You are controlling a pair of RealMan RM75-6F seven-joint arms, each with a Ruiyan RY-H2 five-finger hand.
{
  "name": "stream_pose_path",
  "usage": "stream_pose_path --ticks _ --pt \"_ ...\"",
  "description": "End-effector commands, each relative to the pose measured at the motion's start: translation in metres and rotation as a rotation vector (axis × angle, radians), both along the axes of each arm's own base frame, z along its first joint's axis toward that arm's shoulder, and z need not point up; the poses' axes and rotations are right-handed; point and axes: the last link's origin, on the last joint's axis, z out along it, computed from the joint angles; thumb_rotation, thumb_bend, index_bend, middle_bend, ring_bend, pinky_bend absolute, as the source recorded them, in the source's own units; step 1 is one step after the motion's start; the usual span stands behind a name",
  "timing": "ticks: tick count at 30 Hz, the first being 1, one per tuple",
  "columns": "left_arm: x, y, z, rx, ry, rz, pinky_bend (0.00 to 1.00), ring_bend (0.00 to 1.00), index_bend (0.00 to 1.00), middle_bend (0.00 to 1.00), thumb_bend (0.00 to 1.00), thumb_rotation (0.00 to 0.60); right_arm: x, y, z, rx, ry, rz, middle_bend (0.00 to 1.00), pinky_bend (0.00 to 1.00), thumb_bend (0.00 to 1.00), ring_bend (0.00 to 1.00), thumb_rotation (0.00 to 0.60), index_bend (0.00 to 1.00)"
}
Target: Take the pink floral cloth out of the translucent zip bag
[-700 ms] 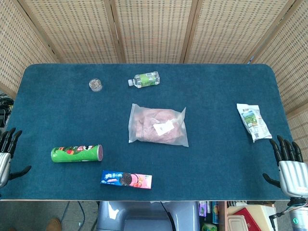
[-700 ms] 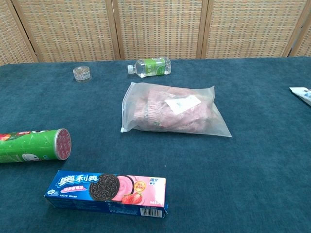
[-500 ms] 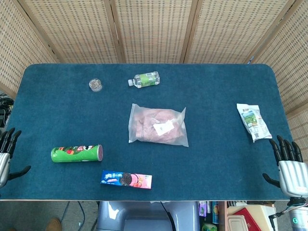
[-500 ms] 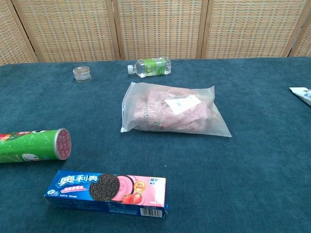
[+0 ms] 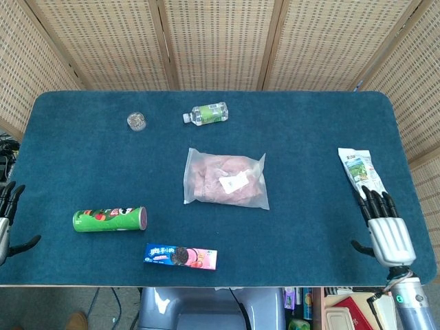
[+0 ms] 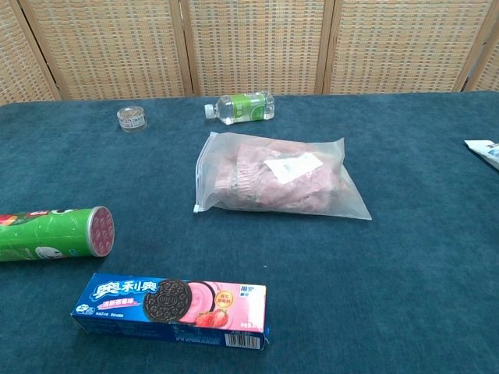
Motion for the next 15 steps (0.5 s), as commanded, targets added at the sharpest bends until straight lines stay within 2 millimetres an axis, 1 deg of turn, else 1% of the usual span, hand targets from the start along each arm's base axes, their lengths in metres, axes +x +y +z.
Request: stream_pose_path --ticks 1,3,5,7,10,12,15 --pt "-0.003 0.002 0.001 0.012 0.002 0.013 0.0 0.0 0.0 0.0 0.12 0.6 0.038 -0.041 -0.012 0.087 -0.014 0.101 0.0 0.0 0.0 0.0 0.6 0.0" --pt "-0.005 0.002 0.0 0.01 -0.01 0.025 0.0 0.0 0.0 0.0 0.12 0.6 0.059 -0.06 -0.022 0.153 -0.048 0.12 0.0 0.0 0.0 0.0 0.6 0.0" --pt "-0.007 0.003 0.001 0.01 -0.013 0.033 0.0 0.0 0.0 0.0 0.12 0.6 0.076 -0.074 -0.03 0.201 -0.069 0.136 0.0 0.0 0.0 0.0 0.6 0.0" --pt "-0.009 0.004 0.001 0.011 -0.012 0.043 0.0 0.0 0.0 0.0 0.12 0.6 0.095 -0.094 -0.043 0.256 -0.097 0.142 0.0 0.0 0.0 0.0 0.6 0.0" --pt "-0.011 0.006 0.001 0.013 -0.006 0.051 0.0 0.0 0.0 0.0 0.12 0.6 0.114 -0.113 -0.06 0.316 -0.148 0.125 0.0 0.0 0.0 0.0 0.6 0.0" --pt "-0.013 0.007 0.0 0.012 -0.003 0.061 0.0 0.0 0.0 0.0 0.12 0.6 0.129 -0.127 -0.076 0.364 -0.192 0.103 0.0 0.0 0.0 0.0 0.6 0.0" --pt "-0.017 0.01 -0.002 0.006 0.006 0.086 0.0 0.0 0.0 0.0 0.12 0.6 0.147 -0.142 -0.099 0.407 -0.219 0.079 0.0 0.0 0.0 0.0 0.6 0.0"
